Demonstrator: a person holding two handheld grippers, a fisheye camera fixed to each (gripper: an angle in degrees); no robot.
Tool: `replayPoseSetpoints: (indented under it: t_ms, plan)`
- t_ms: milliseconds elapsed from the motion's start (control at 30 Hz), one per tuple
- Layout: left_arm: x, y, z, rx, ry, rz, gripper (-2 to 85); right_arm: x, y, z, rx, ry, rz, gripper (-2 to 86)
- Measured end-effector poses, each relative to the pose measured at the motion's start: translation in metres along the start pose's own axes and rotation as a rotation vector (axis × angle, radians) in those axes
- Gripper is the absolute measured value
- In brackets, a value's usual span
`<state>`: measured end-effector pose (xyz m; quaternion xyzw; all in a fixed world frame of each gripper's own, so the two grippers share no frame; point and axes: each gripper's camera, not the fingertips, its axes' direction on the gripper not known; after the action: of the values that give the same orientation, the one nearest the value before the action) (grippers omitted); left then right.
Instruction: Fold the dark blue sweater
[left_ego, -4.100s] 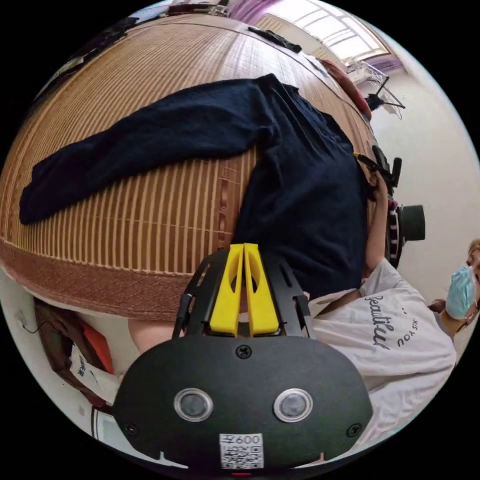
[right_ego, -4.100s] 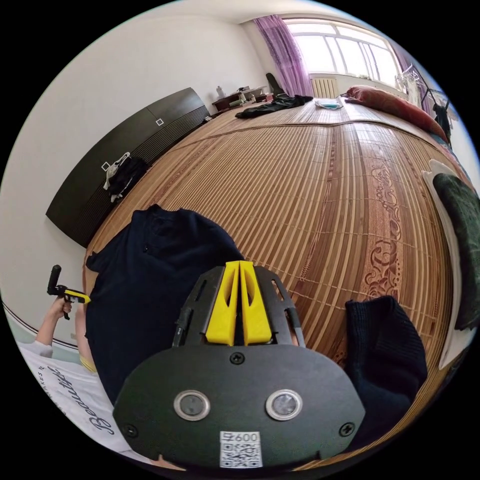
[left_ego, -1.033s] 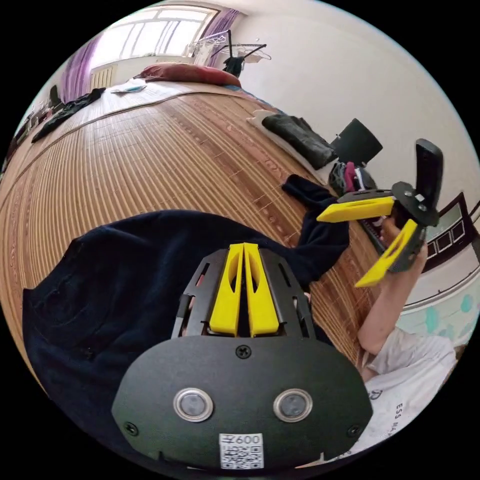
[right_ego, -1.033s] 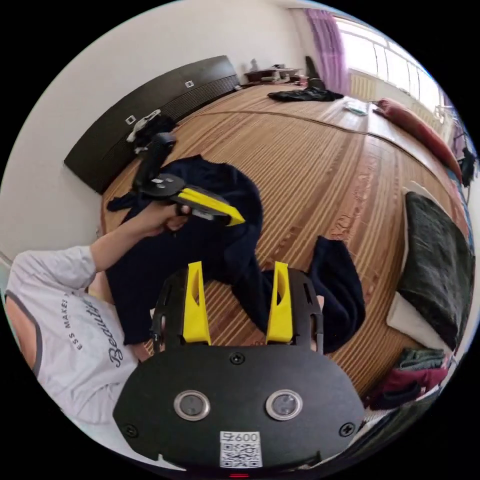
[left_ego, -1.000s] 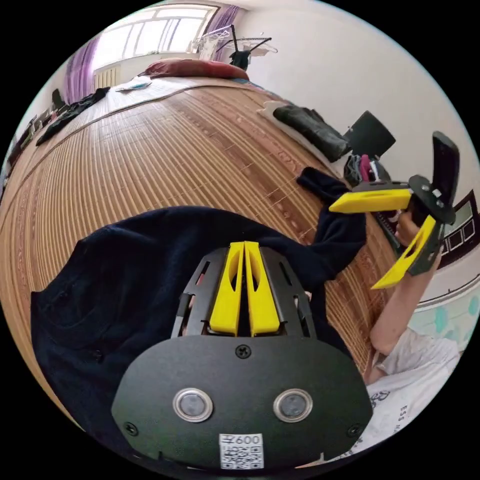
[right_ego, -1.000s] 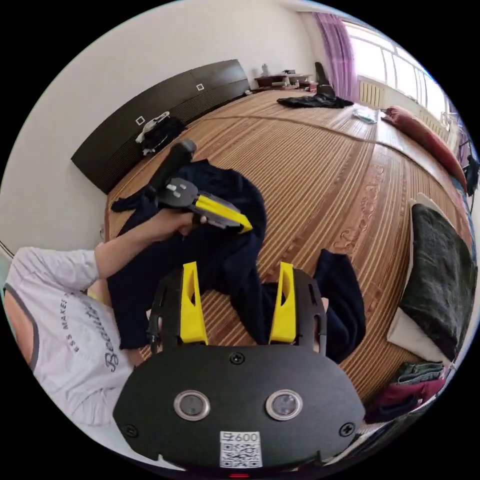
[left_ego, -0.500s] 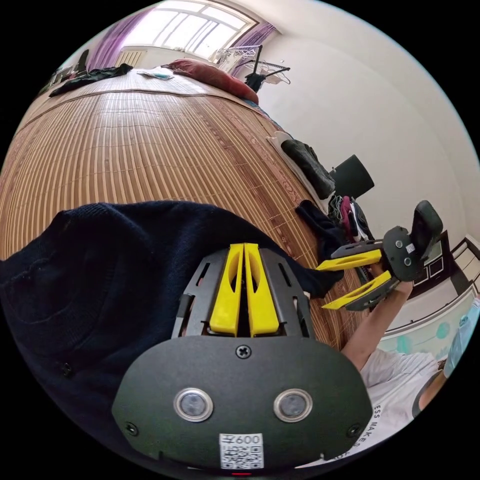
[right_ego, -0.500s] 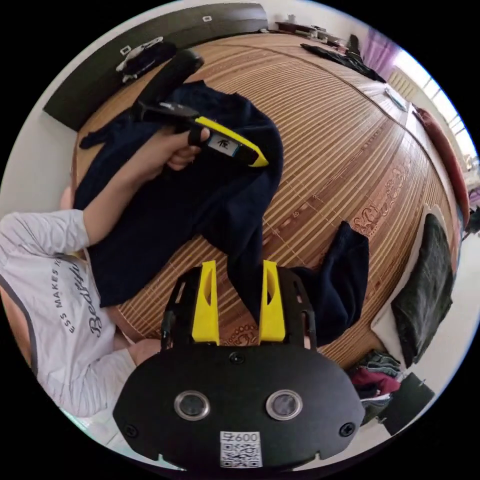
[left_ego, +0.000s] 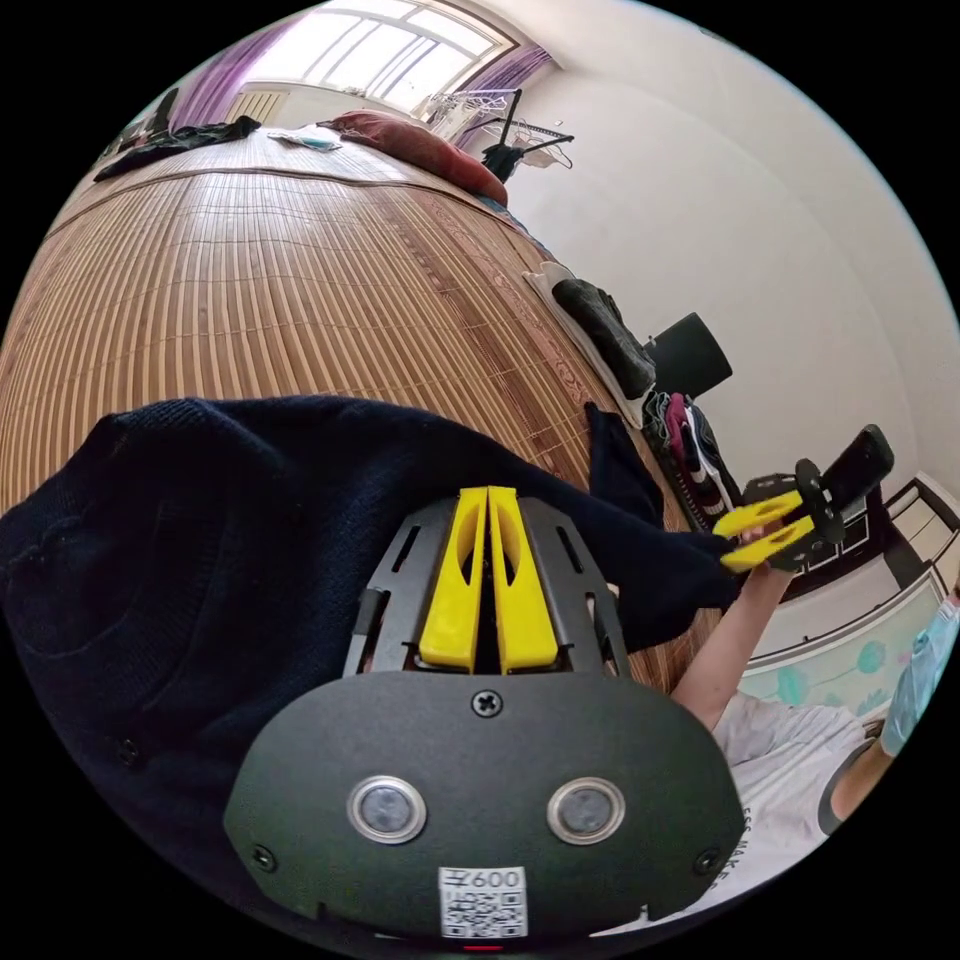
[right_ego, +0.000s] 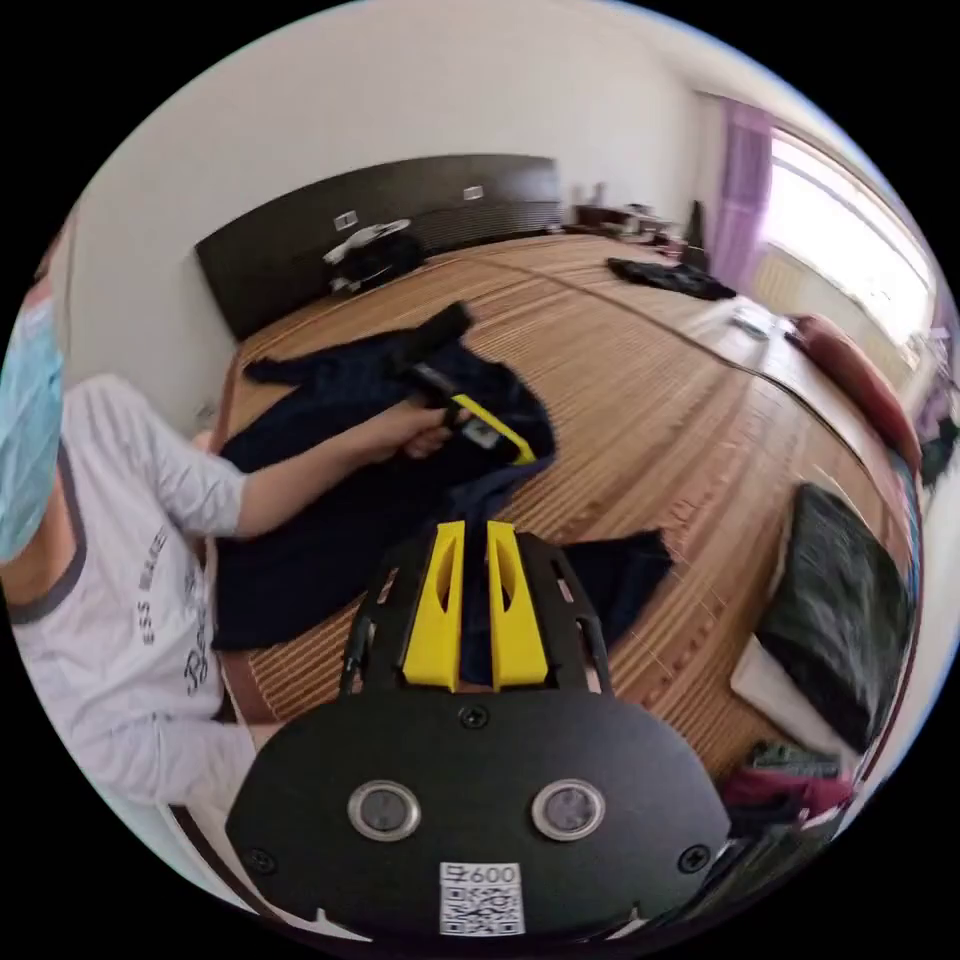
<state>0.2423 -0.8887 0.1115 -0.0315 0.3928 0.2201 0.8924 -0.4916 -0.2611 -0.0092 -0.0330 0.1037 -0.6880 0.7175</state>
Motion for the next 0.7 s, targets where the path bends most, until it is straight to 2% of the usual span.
replayPoseSetpoints:
  t_ms: [33, 100, 133, 167, 200, 233, 333, 400, 500, 567, 600, 633, 700]
  plan:
    - [0.002, -0.002, -0.001, -0.001, -0.004, 0.001, 0.1, 0.022, 0.013, -0.012, 0.063, 0.114, 0.160, 0.6]
    - [0.006, -0.004, -0.002, -0.002, -0.011, 0.004, 0.1, 0.033, 0.033, -0.024, 0.135, 0.092, 0.200, 4.1]
    - [0.008, -0.006, -0.003, -0.002, -0.012, 0.004, 0.1, 0.035, 0.041, -0.027, 0.133, 0.019, 0.174, 14.1]
    - [0.009, -0.007, -0.004, -0.003, -0.012, 0.004, 0.1, 0.033, 0.045, -0.026, 0.097, -0.025, 0.161, 19.9]
    - [0.010, -0.008, -0.005, -0.003, -0.009, 0.002, 0.1, 0.031, 0.045, -0.023, 0.065, -0.028, 0.158, 20.8]
    - [0.011, -0.009, -0.005, -0.002, -0.006, 0.001, 0.1, 0.024, 0.045, -0.012, -0.021, 0.011, 0.123, 20.3]
    - [0.015, -0.012, -0.009, 0.000, 0.009, -0.008, 0.3, 0.005, 0.047, 0.032, -0.239, 0.233, 0.039, 10.7]
    - [0.019, -0.013, -0.010, 0.000, 0.012, -0.009, 0.5, 0.003, 0.052, 0.059, -0.360, 0.291, 0.004, 9.6]
    - [0.029, -0.013, -0.019, 0.025, -0.006, -0.002, 1.2, 0.017, 0.062, 0.051, -0.319, 0.263, 0.111, 7.4]
    - [0.049, -0.009, -0.034, 0.102, -0.039, 0.077, 2.3, 0.027, 0.081, 0.042, -0.321, 0.267, 0.156, 1.2]
    - [0.068, -0.008, -0.045, 0.132, -0.039, 0.150, 3.0, 0.030, 0.087, 0.039, -0.316, 0.252, 0.170, 0.8]
    - [0.077, -0.010, -0.048, 0.121, -0.033, 0.168, 3.2, 0.038, 0.097, 0.034, -0.315, 0.237, 0.209, -0.1]
    - [0.120, -0.018, -0.049, -0.048, -0.007, 0.251, 3.9, 0.049, 0.111, 0.026, -0.337, 0.207, 0.292, -0.5]
